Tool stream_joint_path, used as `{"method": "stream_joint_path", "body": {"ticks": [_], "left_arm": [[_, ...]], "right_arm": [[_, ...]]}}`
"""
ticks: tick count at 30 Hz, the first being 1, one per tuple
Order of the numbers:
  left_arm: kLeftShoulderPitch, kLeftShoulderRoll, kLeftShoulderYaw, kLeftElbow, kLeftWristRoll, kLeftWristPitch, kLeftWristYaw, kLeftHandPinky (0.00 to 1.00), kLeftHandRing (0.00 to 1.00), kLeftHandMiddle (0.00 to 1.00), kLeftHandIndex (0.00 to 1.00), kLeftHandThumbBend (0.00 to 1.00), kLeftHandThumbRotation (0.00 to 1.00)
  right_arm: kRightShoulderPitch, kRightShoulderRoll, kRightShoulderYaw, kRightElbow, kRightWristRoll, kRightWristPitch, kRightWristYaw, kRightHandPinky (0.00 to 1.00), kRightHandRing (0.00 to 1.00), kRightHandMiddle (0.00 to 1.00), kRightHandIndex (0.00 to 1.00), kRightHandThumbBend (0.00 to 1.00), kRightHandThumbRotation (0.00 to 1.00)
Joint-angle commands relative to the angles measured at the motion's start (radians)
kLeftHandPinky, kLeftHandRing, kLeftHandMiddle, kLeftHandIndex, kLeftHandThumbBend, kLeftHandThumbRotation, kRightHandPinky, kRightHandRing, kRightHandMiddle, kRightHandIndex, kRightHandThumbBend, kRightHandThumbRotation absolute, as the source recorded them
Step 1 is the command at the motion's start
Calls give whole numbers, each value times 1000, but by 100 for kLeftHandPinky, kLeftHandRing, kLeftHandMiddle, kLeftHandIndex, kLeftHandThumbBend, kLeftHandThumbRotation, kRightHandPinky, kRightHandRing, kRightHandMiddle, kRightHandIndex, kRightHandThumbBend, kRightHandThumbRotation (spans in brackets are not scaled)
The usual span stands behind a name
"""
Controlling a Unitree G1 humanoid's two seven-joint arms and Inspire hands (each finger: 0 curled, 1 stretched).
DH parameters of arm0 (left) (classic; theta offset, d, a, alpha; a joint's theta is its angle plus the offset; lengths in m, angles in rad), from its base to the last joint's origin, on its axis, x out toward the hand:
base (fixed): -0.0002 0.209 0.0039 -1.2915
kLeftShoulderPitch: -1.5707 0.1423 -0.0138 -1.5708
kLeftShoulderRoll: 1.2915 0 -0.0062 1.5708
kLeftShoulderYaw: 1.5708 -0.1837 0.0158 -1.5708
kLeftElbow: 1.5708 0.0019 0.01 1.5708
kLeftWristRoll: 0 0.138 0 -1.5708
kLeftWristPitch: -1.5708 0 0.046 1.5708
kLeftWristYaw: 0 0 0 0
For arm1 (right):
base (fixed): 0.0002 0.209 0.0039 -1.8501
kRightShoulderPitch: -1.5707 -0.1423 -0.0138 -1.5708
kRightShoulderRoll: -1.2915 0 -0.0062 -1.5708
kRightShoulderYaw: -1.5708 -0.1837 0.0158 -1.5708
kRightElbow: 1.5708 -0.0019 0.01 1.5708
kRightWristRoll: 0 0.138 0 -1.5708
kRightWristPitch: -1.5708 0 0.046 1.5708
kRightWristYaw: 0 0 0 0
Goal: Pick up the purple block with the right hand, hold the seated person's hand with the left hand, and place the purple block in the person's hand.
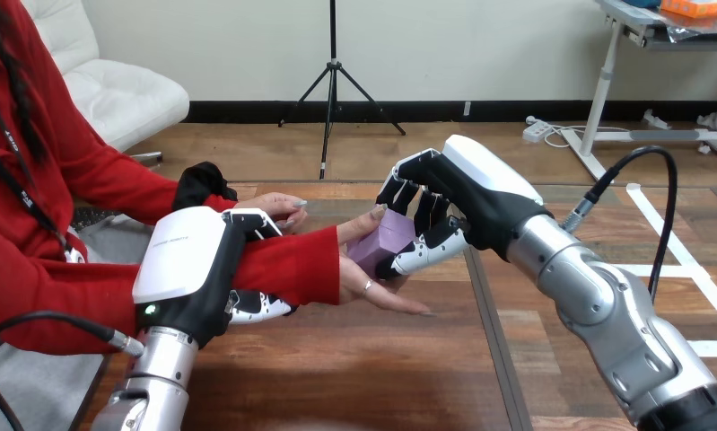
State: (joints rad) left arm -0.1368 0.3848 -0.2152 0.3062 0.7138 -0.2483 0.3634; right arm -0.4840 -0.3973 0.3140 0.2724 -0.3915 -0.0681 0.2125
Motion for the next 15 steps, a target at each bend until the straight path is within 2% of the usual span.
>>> {"method": "stream_joint_path", "body": {"ticks": [1,15], "left_arm": [[-153,-30,19,-123,-14,-14,11,36,41,46,46,75,0],[-155,-33,22,-111,-12,-16,16,37,42,47,47,76,0]], "right_arm": [[-27,34,-26,-103,33,-18,14,34,37,42,47,63,0],[-9,40,-30,-147,37,-10,49,32,36,42,46,63,0]]}}
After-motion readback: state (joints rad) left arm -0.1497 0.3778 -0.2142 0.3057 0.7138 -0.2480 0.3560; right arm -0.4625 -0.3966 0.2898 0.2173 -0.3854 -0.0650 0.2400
